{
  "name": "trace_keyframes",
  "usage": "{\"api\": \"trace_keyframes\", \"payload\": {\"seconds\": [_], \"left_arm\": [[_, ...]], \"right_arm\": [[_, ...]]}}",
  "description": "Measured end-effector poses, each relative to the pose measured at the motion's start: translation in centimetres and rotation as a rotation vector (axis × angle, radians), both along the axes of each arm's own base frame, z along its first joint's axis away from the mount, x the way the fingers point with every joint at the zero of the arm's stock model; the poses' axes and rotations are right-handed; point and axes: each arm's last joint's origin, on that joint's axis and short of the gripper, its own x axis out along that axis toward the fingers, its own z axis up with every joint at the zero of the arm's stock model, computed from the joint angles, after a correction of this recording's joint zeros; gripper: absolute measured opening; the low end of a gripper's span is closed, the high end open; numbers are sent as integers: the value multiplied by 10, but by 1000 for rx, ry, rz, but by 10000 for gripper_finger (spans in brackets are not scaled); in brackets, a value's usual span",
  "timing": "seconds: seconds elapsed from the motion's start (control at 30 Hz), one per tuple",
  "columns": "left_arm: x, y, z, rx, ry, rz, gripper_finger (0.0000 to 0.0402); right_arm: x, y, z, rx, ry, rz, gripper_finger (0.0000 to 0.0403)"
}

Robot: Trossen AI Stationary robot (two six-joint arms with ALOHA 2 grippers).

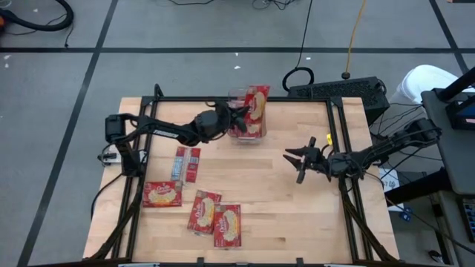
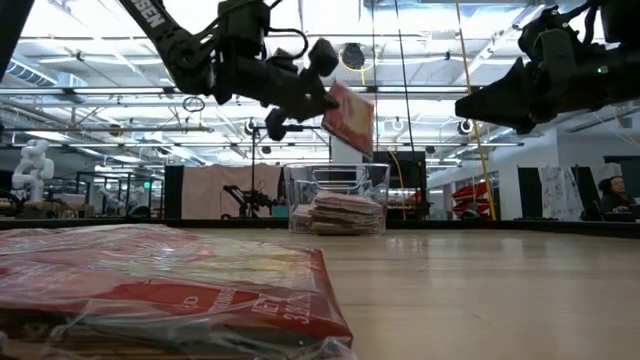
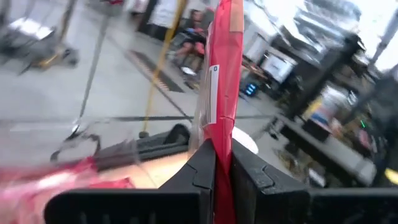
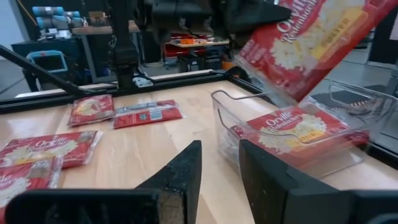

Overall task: Sort popcorn bags into baskets
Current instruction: Put the red popcorn pack into the transparent bin

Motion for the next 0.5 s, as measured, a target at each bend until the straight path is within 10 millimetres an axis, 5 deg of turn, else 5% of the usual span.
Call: {"api": "trace_keyframes", "payload": {"seconds": [0.5], "left_arm": [[-4, 4, -21, -140, 133, 100, 31]], "right_arm": [[0, 1, 0, -22, 10, 6, 102]]}}
